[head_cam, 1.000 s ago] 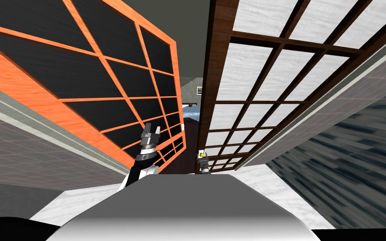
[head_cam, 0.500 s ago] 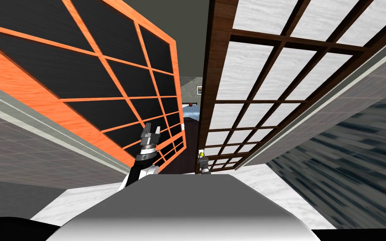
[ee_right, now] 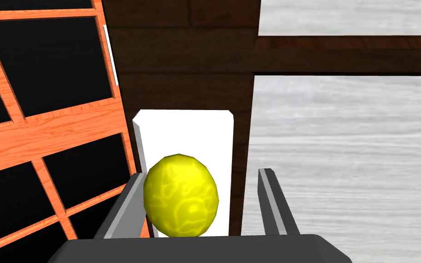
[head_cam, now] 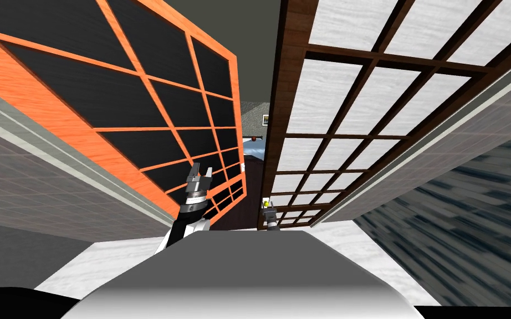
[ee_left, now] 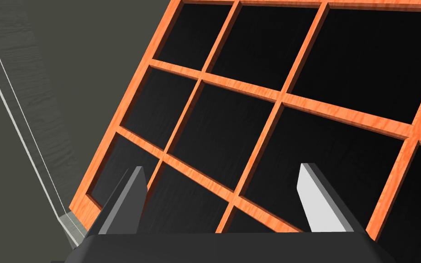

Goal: Push the door open

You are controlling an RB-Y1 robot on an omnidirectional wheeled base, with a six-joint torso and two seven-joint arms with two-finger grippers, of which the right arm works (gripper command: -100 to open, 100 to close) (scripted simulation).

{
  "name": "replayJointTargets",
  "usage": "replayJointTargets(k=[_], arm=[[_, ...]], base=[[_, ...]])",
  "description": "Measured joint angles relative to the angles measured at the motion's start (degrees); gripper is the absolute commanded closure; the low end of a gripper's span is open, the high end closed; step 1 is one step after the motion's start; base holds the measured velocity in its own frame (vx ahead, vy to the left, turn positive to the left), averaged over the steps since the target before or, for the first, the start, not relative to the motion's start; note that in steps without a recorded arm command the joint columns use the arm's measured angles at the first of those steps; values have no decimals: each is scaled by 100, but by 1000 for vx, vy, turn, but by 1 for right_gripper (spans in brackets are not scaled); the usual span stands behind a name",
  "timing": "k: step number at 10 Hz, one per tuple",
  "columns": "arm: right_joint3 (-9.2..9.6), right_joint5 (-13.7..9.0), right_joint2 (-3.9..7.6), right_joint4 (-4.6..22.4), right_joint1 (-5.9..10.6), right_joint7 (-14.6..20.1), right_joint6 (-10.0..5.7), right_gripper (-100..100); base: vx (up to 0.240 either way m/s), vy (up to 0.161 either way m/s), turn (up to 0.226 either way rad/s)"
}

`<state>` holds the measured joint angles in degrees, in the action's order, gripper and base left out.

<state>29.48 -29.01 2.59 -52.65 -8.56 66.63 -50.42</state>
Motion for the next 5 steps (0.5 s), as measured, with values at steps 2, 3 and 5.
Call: replayJointTargets(k=[2,3,5], arm=[[54,-169,55,15,55,-59,-63,100],[92,-237,43,171,159,-49,-137,100],[120,-358,58,218,226,-76,-148,100]], base=[[-12,-59,35],[-9,-41,31],[-13,-25,21]])
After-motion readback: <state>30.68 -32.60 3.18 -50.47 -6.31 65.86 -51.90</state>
